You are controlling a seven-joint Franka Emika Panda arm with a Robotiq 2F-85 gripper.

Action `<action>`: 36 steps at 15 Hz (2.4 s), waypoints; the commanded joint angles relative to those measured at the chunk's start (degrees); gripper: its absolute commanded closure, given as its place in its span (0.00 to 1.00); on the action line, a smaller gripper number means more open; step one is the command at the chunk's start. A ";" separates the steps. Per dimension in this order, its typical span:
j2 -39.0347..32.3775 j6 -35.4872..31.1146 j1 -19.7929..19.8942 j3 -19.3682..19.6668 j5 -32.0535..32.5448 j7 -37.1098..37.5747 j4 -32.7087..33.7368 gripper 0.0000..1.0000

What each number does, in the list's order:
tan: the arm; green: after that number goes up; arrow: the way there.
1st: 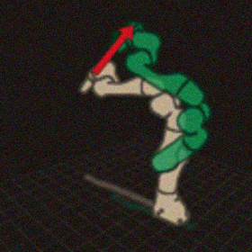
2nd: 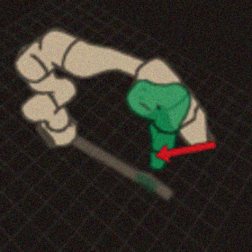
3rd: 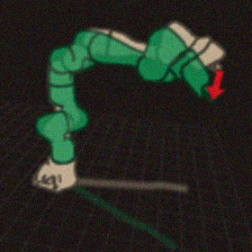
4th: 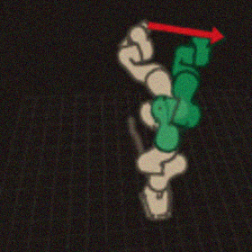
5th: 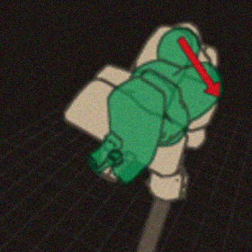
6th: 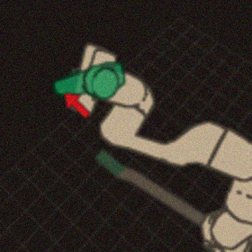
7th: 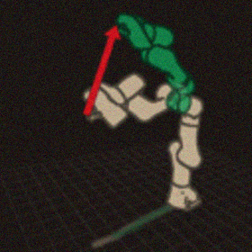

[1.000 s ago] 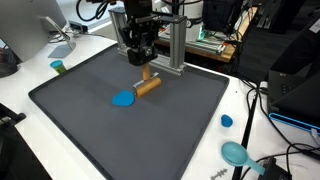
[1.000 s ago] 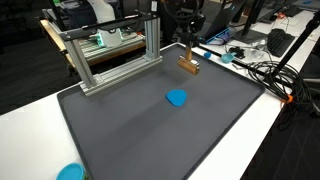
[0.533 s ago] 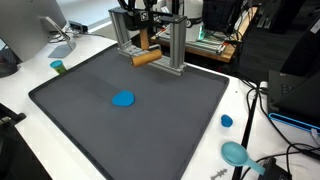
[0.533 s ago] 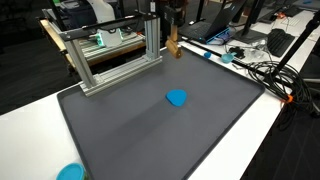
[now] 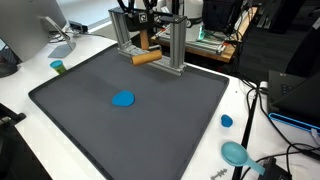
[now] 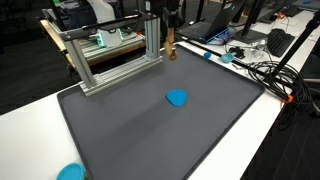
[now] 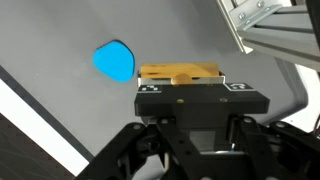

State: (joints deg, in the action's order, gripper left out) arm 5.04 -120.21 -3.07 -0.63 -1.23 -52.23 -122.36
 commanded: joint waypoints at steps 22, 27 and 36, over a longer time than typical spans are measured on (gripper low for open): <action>14.58 4.17 1.27 0.22 2.05 45.69 -12.20 0.78; 18.79 3.28 2.04 -0.23 3.10 48.14 -16.56 0.78; 26.90 3.99 4.13 -0.18 3.40 54.31 -23.40 0.78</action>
State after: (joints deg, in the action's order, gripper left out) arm 27.63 -116.49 0.27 -0.54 0.71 0.67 -143.00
